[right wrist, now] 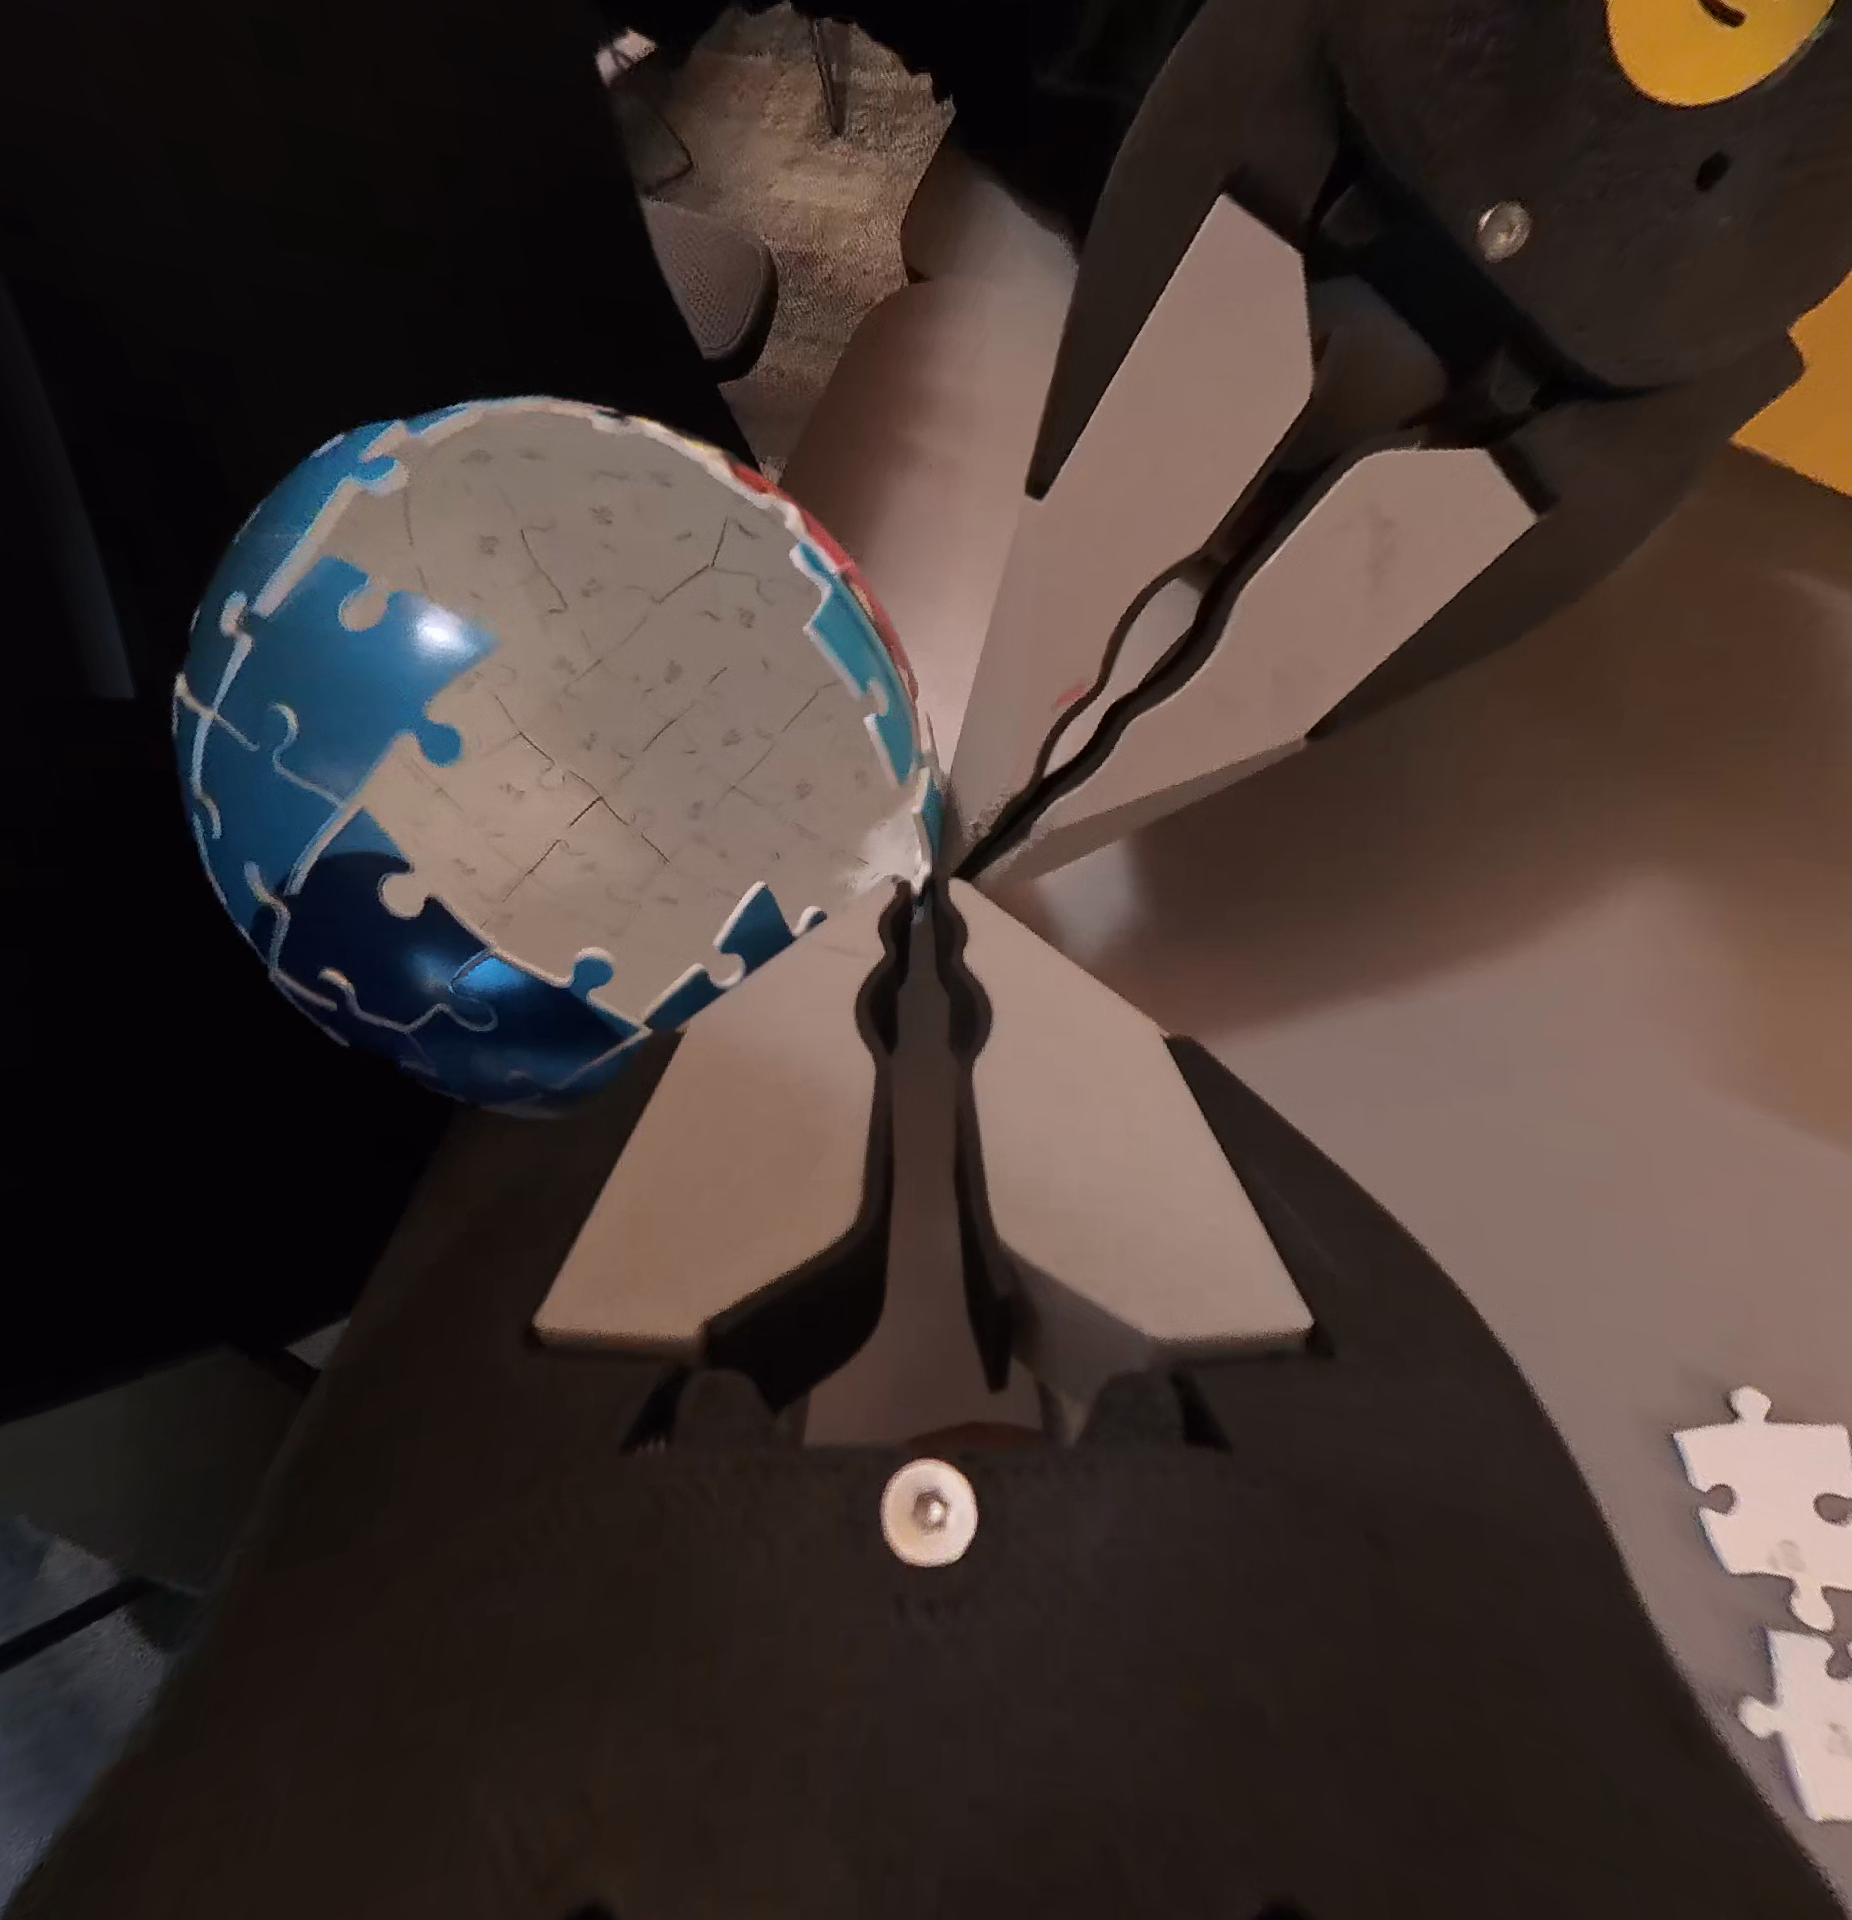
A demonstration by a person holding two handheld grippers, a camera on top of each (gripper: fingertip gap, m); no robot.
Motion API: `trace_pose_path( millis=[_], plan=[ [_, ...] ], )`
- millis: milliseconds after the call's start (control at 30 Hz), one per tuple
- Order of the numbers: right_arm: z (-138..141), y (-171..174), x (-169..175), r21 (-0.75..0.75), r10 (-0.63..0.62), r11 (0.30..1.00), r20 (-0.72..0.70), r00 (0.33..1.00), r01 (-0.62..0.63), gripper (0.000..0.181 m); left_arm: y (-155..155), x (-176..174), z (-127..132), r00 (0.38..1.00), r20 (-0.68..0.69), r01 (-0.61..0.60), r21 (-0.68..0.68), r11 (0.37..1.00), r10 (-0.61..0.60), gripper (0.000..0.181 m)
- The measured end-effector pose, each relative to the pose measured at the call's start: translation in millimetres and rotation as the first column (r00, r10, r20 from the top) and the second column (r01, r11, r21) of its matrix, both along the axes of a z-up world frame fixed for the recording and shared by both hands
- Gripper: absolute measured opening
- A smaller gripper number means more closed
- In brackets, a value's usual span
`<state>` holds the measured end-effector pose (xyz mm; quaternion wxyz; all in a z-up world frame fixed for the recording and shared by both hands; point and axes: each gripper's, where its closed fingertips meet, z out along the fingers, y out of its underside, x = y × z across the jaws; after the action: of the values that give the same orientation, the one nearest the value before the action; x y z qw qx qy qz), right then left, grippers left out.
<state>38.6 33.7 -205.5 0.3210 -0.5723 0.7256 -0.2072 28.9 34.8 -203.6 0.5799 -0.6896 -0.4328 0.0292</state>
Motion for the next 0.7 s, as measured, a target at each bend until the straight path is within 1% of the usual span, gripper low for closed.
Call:
trace_pose_path(
  millis=[100,200,233,300,367,467,567,700],
  plan=[
    [0,-1,0,-0.020,0.015,1.000,-0.043,0.999,-0.016,0.001,-1,1,-1,1.000,0.001,-0.001,-0.009,1.000,0.001,0.000],
    [1,-1,-5,-0.060,0.047,0.997,-0.116,0.992,-0.054,0.001,-1,1,-1,1.000,-0.006,-0.007,-0.014,1.000,0.007,0.000],
    [3,-2,-7,-0.059,0.054,0.996,-0.127,0.990,-0.062,0.004,-1,1,-1,1.000,-0.007,-0.008,-0.016,1.000,0.007,0.000],
    [6,-1,-8,-0.013,0.063,0.998,-0.107,0.992,-0.065,0.008,-1,1,1,1.000,-0.012,-0.004,-0.009,1.000,0.004,0.000],
    [9,2,-4,0.050,0.063,0.997,-0.050,0.997,-0.061,0.006,0,1,1,1.000,-0.015,-0.002,-0.007,1.000,0.002,0.000],
    [9,1,-1,0.075,0.046,0.996,-0.013,0.999,-0.044,0.005,-1,2,1,1.000,-0.023,-0.004,-0.017,1.000,0.003,0.000],
    [9,-2,3,0.046,0.020,0.999,-0.009,1.000,-0.019,0.004,-2,3,0,0.999,-0.031,-0.006,-0.029,1.000,0.005,0.000],
    [6,-5,4,-0.048,0.006,0.999,-0.055,0.998,-0.008,0.001,-3,2,1,1.000,-0.028,-0.011,-0.025,1.000,0.011,0.000]
  ],
)
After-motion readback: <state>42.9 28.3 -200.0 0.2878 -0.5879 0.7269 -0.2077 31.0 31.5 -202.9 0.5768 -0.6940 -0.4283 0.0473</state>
